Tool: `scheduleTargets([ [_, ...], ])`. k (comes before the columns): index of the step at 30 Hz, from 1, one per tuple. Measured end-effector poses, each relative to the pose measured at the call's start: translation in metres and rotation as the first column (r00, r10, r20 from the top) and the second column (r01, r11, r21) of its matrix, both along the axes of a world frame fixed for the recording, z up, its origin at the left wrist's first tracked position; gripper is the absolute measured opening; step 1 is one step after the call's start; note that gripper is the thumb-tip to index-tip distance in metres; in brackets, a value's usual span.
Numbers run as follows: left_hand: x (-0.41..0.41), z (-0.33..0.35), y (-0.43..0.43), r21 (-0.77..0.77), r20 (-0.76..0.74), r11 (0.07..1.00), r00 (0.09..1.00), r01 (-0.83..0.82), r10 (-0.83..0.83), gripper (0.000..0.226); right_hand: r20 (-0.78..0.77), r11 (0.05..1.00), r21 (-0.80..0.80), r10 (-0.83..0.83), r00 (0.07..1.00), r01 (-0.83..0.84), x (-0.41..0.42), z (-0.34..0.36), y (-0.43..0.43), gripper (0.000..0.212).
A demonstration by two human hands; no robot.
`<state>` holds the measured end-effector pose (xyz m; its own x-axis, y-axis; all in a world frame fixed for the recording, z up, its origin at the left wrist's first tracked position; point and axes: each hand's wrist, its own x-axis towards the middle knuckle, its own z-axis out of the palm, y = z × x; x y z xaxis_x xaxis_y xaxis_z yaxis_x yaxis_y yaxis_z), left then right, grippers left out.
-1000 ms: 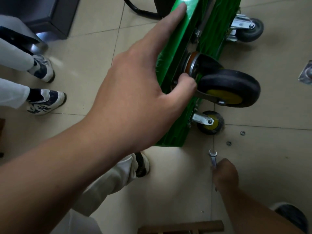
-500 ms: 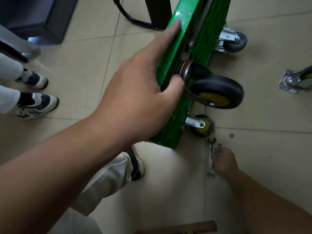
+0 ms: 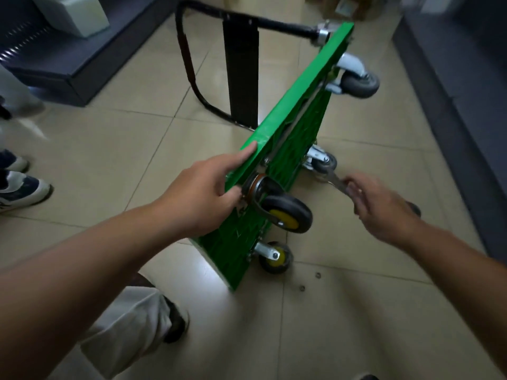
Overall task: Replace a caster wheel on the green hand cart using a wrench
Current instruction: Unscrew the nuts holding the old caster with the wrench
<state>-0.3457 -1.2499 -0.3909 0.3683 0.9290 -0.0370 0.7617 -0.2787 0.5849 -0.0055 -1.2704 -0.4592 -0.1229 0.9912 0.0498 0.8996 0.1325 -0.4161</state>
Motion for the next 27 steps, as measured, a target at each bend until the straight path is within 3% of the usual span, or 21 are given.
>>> scheduleTargets([
  [2,-0.02,-0.002,0.005,-0.039,0.042,0.999,0.999,0.034,-0.033,0.078,0.195,0.984,-0.019,0.177,0.965,-0.177,-0.016,0.055,0.019,0.017],
  [5,-0.05,0.0,0.012,-0.038,0.046,0.996,0.996,0.076,-0.074,0.079,0.474,0.921,0.004,0.34,0.812,-0.389,-0.049,0.112,0.047,0.017],
  [8,-0.076,0.005,0.02,-0.067,0.097,0.992,0.991,0.104,-0.097,0.076,0.553,0.826,0.044,0.448,0.703,-0.561,-0.088,0.146,0.07,0.03],
  [11,-0.094,0.009,0.033,-0.069,0.054,0.988,0.989,0.139,-0.135,0.074,0.624,0.771,-0.002,0.499,0.602,-0.637,-0.127,0.16,0.091,0.038],
  [15,-0.113,0.014,0.054,-0.028,-0.07,0.994,0.991,0.108,-0.11,0.077,0.729,0.643,-0.06,0.551,0.407,-0.764,-0.169,0.161,0.112,0.014],
  [17,-0.112,0.016,0.062,0.031,-0.153,0.999,0.988,0.034,-0.029,0.08,0.758,0.615,-0.093,0.554,0.345,-0.783,-0.184,0.164,0.118,0.016],
  [20,-0.094,0.016,0.073,0.199,-0.258,0.98,0.964,-0.018,0.07,0.074,0.787,0.593,-0.065,0.525,0.324,-0.803,-0.199,0.165,0.129,0.014],
  [23,-0.082,0.008,0.083,0.248,-0.352,0.968,0.929,-0.026,0.115,0.057,0.802,0.595,-0.071,0.511,0.309,-0.8,-0.199,0.164,0.141,0.016],
  [27,-0.09,0.001,0.095,0.252,-0.365,0.968,0.924,-0.018,0.112,0.049,0.779,0.74,-0.093,0.471,0.414,-0.666,-0.18,0.169,0.158,0.056],
])
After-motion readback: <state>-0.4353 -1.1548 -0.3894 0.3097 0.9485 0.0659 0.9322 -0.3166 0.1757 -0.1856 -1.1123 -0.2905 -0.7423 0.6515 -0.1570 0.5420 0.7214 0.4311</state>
